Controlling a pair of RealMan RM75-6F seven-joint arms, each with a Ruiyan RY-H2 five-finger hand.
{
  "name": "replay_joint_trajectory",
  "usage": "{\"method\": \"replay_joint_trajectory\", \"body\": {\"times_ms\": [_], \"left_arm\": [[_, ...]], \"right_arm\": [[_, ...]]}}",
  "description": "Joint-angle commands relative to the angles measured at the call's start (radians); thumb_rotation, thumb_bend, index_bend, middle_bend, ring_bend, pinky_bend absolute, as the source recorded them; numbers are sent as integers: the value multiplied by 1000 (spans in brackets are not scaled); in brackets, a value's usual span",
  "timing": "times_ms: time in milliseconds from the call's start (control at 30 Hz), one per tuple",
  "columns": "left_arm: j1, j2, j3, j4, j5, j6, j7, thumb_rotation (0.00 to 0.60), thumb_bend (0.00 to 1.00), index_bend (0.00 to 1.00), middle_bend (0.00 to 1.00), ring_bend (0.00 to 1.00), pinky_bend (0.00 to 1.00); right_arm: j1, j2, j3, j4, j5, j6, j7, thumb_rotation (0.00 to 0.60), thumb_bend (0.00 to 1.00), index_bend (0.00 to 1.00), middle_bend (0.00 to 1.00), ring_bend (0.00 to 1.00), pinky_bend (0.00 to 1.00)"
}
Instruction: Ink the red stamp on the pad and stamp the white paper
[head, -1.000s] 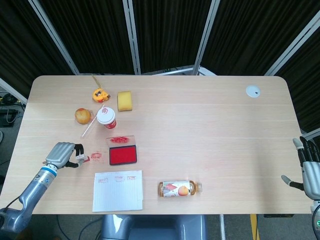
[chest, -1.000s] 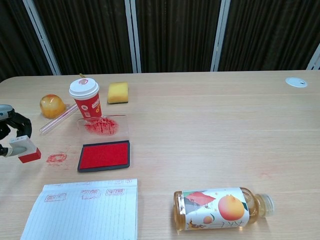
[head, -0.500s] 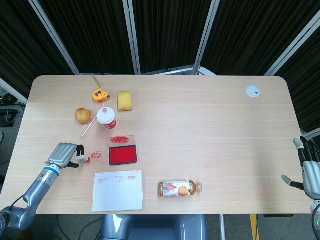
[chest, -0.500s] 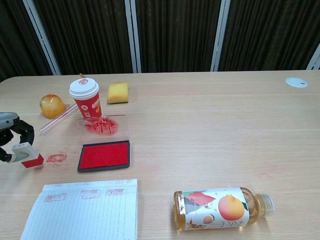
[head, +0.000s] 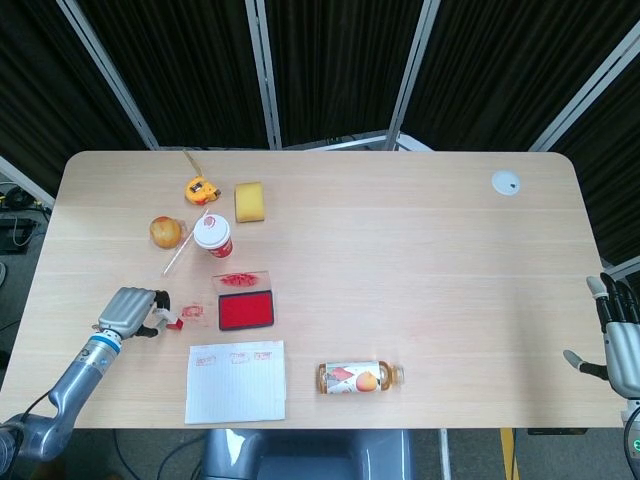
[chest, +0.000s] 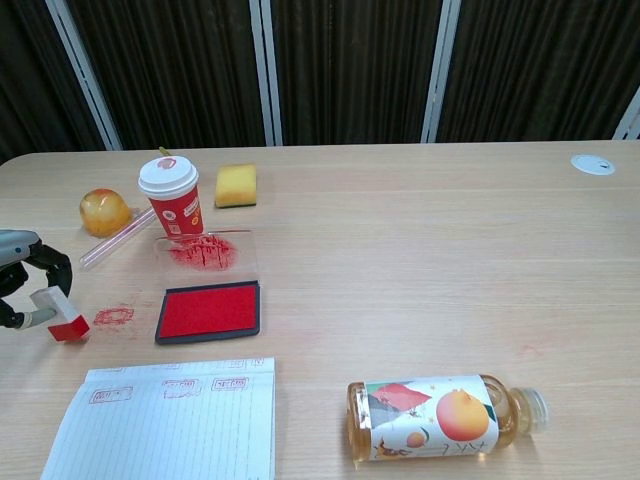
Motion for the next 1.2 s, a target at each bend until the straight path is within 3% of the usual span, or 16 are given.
{"method": "replay_joint_trajectory", "body": {"times_ms": [33,433,667,767,867,900,1033,1200], "left_arm": [[0,3,0,-6,-2,-3,5,600,282,458,449,808,796],[11,36,-4,-68,5,23,12,600,115,402,393,803,790],[55,126,-18,-190,61,155,-18,600,37,362,337,789,776],[87,173,-29,-255,102,254,-33,600,29,238,225,736,737],[131,216,-34,-315,159,377,-45,600,11,146,109,599,623],[150,232,-35,-337,173,419,-40,600,4,132,73,522,539],[218,280,-18,-429,184,523,71,600,0,77,0,193,27],[261,295,-7,-475,182,577,161,600,0,20,0,11,0]], "right_arm": [[0,0,0,0,0,0,0,600,0,0,0,0,0],[-2,2,-1,-6,-4,6,-3,600,0,0,0,0,0],[-7,13,-2,-19,-14,15,11,600,0,0,0,0,0],[-11,22,-4,-27,-24,23,23,600,0,0,0,0,0],[-15,31,-7,-37,-37,31,39,600,0,0,0,0,0],[-15,34,-7,-41,-44,34,44,600,0,0,0,0,0],[-17,46,-12,-49,-67,41,63,600,0,0,0,0,0],[-17,51,-13,-54,-82,48,72,600,0,0,0,0,0]]}}
